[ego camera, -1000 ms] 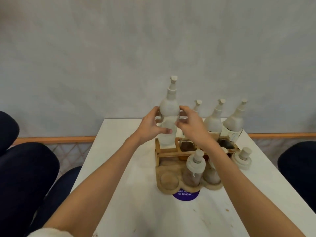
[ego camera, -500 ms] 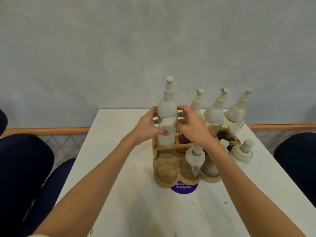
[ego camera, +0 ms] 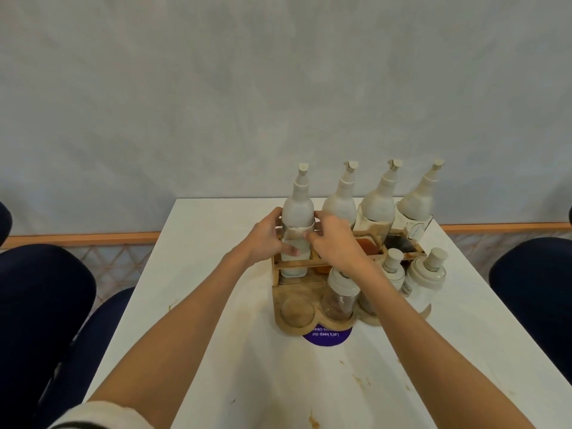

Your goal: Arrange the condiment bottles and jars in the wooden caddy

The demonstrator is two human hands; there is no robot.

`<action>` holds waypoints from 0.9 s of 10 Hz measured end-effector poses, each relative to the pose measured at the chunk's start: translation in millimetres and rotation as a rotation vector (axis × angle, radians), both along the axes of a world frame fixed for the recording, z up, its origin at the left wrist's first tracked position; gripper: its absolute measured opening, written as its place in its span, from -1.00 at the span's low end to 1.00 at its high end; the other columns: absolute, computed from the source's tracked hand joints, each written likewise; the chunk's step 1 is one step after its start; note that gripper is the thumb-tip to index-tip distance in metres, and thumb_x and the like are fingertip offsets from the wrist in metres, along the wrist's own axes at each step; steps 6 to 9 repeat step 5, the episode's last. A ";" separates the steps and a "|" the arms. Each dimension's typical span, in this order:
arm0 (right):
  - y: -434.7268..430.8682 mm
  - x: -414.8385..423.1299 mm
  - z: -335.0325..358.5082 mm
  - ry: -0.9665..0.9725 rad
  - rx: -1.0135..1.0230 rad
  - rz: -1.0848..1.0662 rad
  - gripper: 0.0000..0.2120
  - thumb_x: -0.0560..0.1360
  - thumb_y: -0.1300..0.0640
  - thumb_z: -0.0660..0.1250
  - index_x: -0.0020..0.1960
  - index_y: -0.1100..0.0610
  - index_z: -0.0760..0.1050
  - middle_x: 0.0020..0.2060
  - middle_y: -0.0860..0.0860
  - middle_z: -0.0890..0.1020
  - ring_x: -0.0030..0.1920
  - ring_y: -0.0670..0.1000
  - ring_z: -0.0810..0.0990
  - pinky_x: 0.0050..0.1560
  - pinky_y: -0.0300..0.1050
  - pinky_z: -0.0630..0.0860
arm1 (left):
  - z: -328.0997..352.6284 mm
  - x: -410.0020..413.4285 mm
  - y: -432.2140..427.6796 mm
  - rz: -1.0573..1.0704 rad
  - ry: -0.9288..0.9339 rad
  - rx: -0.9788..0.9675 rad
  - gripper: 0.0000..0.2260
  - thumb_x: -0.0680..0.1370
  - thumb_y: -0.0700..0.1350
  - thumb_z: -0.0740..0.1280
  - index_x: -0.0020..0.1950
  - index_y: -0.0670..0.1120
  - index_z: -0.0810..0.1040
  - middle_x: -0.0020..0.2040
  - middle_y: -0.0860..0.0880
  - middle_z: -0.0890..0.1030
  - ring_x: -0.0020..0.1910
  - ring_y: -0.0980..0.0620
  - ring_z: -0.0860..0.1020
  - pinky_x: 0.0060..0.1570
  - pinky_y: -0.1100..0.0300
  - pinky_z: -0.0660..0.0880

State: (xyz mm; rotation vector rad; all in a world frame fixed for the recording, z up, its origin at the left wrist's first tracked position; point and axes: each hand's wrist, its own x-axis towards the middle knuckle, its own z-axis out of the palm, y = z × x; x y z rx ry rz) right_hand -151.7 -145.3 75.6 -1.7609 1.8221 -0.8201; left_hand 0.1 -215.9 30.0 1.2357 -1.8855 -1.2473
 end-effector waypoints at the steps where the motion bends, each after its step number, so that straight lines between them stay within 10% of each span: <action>1: 6.4 -0.8 3.4 0.006 0.008 -0.006 -0.65 0.55 0.21 0.31 0.32 0.21 0.43 0.03 0.16 0.63 0.03 0.11 0.61 0.03 0.00 0.58 | 2.3 -3.2 1.7 0.008 -0.040 0.018 -0.22 0.28 -0.23 0.62 0.39 0.00 0.32 0.26 0.00 0.51 0.22 -0.04 0.50 0.19 -0.03 0.53; 9: 49.7 -20.4 21.7 0.027 -0.043 0.028 -0.72 0.55 0.25 0.29 0.25 0.21 0.52 0.11 0.14 0.61 0.13 0.09 0.57 0.09 -0.17 0.50 | 14.9 10.9 44.2 0.157 -0.229 0.035 -0.33 0.48 -0.21 0.46 0.52 -0.06 0.23 0.39 -0.13 0.43 0.26 -0.13 0.48 0.12 0.10 0.46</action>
